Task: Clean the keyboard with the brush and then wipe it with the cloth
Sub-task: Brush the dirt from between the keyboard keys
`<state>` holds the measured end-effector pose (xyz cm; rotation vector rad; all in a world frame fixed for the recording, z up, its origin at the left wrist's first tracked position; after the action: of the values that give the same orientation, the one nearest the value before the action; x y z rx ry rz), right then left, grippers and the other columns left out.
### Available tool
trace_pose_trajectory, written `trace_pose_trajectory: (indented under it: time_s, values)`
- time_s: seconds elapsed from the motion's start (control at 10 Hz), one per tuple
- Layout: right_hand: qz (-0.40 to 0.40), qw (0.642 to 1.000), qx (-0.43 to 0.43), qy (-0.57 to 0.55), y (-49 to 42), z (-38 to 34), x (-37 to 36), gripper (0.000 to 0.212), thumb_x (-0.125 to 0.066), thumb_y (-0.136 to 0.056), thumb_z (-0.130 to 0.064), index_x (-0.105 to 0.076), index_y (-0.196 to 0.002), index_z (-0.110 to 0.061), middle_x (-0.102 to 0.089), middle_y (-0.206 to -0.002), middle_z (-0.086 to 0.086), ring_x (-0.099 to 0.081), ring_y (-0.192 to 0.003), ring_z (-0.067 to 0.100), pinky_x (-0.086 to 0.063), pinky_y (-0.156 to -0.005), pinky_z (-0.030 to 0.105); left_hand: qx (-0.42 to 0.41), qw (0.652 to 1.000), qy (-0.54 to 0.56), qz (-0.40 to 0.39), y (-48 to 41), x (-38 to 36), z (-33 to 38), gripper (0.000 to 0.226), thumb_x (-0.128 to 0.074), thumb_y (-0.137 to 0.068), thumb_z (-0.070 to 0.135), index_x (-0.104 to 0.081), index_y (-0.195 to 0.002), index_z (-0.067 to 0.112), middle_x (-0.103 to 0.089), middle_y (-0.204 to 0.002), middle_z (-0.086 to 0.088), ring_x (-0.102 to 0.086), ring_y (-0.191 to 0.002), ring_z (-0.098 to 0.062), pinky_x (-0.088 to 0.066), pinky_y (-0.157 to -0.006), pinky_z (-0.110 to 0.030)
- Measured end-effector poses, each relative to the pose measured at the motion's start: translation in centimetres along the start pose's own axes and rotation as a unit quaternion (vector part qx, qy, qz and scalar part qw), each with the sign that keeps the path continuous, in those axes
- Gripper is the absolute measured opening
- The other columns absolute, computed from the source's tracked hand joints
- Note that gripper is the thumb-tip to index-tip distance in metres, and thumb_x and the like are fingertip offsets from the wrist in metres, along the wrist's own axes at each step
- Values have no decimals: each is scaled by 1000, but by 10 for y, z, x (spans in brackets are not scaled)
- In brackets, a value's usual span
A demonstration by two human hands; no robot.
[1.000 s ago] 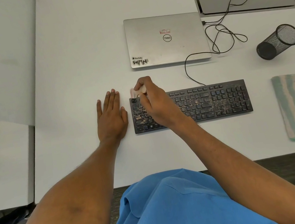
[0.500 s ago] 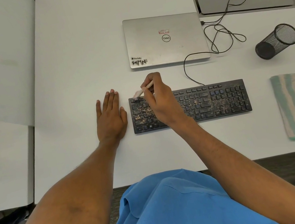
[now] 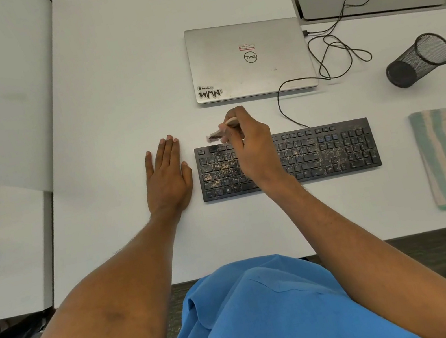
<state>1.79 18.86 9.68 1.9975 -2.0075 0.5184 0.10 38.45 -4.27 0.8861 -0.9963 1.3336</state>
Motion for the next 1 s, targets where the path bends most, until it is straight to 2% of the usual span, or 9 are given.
trace_pose_trajectory:
  time_s: [0.2, 0.3, 0.4, 0.5, 0.7, 0.8, 0.9, 1.0]
  values:
    - [-54, 998, -5, 27, 2, 4, -14, 7, -54, -102, -4, -54, -99, 3, -66, -85, 8, -64, -73, -7, -43, -64, 4, 0, 1000, 3, -1, 0, 0, 0, 62, -31, -107, 29, -30, -166, 10, -26, -174, -4, -17, -162, -17, -6, -133, -47]
    - [-49, 997, -4, 51, 0, 3, -12, 10, -50, -103, -4, -51, -97, 3, -64, -87, 13, -62, -77, -3, -40, -62, 1, 1, 1000, 5, -1, 0, 0, 0, 62, -31, -107, 29, -30, -166, 11, -26, -174, -4, -17, -163, -17, -5, -133, -46]
    - [-34, 997, 6, 62, -1, 0, -8, 9, -50, -103, -4, -51, -95, 2, -63, -85, 10, -59, -77, -7, -39, -63, 1, 2, 1000, 6, -1, 0, 0, 0, 62, -32, -107, 29, -30, -166, 11, -27, -174, -4, -17, -162, -17, -5, -133, -46]
    - [-26, 998, 9, 56, -3, -1, -8, 7, -52, -102, -3, -52, -95, 0, -63, -84, 5, -59, -72, -9, -39, -63, 2, 2, 1000, 8, -1, 0, 1, 0, 62, -33, -106, 28, -31, -165, 10, -27, -174, -4, -17, -162, -17, -5, -133, -46]
    - [-64, 997, 4, 48, -3, 4, -16, 8, -53, -101, -4, -53, -96, 1, -65, -85, 5, -64, -71, -9, -40, -61, 4, 1, 1000, 9, -2, 0, 1, 1, 62, -32, -107, 29, -30, -165, 10, -26, -174, -5, -16, -163, -17, -6, -133, -47]
    - [-76, 994, 5, 80, -4, 8, -17, 12, -49, -103, -5, -48, -91, -7, -61, -86, 2, -69, -81, -1, -42, -63, 7, 1, 1000, 8, -2, 0, 2, 1, 62, -32, -107, 29, -30, -166, 10, -26, -174, -5, -16, -163, -17, -6, -133, -47]
    - [-56, 990, 29, 123, -6, 3, -14, 18, -48, -103, -9, -44, -88, -17, -58, -85, -2, -69, -85, 6, -49, -64, 15, 1, 1000, 6, -3, 1, 2, 1, 62, -31, -107, 30, -30, -166, 10, -26, -174, -5, -16, -163, -17, -6, -133, -47]
    - [-35, 993, 50, 105, -7, -5, -10, 14, -55, -102, -11, -51, -89, -10, -56, -79, -4, -62, -75, -1, -49, -66, 13, 1, 1000, 5, -4, 0, 1, 2, 62, -31, -106, 30, -30, -166, 10, -26, -174, -4, -16, -163, -17, -5, -133, -47]
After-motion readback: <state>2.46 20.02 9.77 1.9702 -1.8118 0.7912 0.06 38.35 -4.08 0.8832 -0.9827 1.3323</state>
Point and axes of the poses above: each hand's wrist, its own y-axis away from the middle knuckle, its own x-axis out of the back of the hand, z = x × y, the point moved 9 cm from there along -y, towards the middle knuckle
